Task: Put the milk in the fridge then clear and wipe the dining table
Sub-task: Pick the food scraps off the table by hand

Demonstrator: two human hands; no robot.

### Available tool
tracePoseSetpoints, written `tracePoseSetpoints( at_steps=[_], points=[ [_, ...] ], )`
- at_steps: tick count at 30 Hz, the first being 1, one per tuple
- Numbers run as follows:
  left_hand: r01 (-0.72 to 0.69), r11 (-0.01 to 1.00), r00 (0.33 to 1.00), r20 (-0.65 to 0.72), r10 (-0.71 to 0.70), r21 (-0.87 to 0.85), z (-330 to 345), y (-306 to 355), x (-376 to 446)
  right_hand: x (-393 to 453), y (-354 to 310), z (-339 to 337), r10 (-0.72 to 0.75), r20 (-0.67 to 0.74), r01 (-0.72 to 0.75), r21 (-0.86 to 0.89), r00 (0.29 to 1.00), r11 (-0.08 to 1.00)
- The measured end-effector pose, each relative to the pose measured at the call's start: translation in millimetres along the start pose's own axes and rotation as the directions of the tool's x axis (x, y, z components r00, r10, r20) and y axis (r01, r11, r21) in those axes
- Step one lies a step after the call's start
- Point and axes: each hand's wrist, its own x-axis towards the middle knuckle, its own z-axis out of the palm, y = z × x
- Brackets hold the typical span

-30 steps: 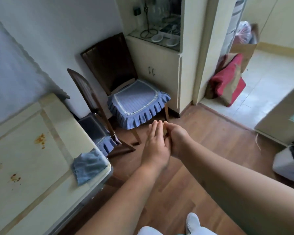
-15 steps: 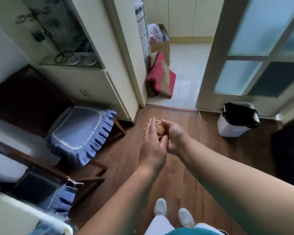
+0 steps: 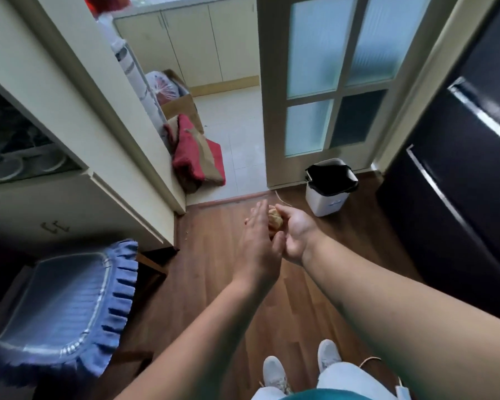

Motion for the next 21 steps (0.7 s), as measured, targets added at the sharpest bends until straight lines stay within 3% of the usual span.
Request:
tracePoseSetpoints(
  at_steps=[8,21],
  points=[
    [-0.102,0.995,0.987,0.129,0.099,0.016,19,17,13,-18,-25,-18,-0.079,-0.023,0.082,0.162,0.997,0.983],
    [-0.052,0.997,0.987,0.154,0.041,0.062,53,54,60,10,-88,-37,-0.047,-0.041,0.052,0.130,0.998,0.990]
  ],
)
